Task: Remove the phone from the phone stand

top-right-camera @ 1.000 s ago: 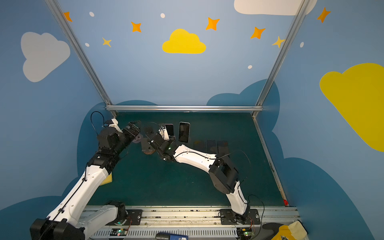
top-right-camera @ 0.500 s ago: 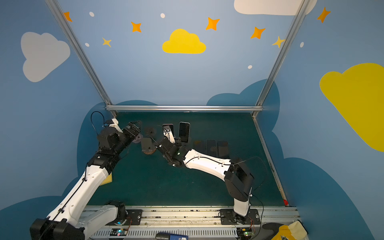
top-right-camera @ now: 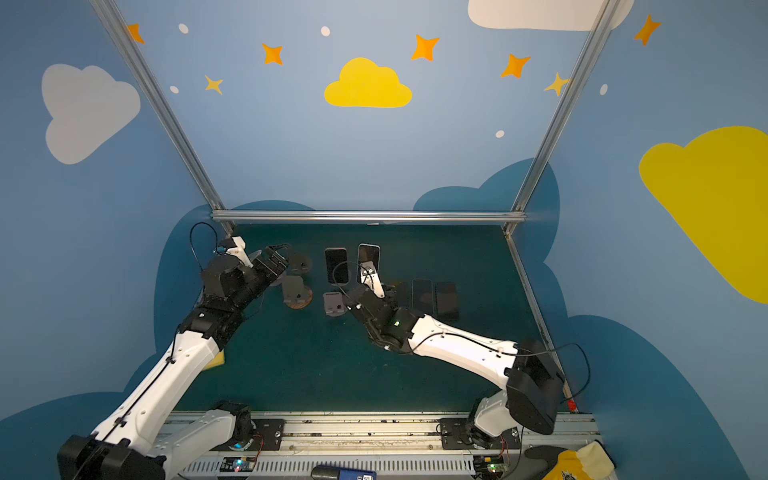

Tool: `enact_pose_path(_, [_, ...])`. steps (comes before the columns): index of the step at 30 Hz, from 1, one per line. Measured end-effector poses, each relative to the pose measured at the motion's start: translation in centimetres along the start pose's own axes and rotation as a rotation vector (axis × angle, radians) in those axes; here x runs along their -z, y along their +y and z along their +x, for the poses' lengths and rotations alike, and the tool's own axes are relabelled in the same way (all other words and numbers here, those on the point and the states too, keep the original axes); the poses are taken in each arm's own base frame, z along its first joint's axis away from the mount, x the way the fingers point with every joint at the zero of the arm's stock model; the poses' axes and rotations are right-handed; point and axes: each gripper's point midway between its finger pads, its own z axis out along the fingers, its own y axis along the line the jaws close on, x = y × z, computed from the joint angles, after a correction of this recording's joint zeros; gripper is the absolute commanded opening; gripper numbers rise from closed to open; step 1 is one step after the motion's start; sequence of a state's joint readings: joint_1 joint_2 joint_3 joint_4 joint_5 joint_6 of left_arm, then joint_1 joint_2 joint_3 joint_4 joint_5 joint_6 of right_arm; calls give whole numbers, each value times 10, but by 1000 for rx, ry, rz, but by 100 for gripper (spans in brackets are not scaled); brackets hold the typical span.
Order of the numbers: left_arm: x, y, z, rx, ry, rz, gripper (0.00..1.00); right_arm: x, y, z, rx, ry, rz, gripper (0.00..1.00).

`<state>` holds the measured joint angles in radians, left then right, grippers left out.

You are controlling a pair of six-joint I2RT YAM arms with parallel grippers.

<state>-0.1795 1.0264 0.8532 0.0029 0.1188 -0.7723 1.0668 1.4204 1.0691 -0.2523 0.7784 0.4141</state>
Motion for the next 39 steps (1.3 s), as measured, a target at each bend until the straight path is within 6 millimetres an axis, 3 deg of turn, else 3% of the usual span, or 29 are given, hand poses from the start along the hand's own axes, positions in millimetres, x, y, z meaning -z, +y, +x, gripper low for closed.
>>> enact_pose_path(12, [2, -11, 12, -33, 27, 29, 100, 44, -121, 49, -39, 43, 175, 60])
enact_pose_path(18, [0, -14, 22, -45, 59, 35, 100, 62, -163, 68, -111, 63, 243, 59])
enact_pose_path(24, [0, -14, 22, -48, 61, 35, 100, 65, -187, 98, -130, 120, 304, 59])
enact_pose_path(30, [0, -15, 24, -51, 64, 38, 100, 62, -194, 125, -142, 178, 320, 58])
enact_pose_path(39, [0, -16, 25, -55, 67, 40, 100, 63, -195, 131, -188, 192, 287, 58])
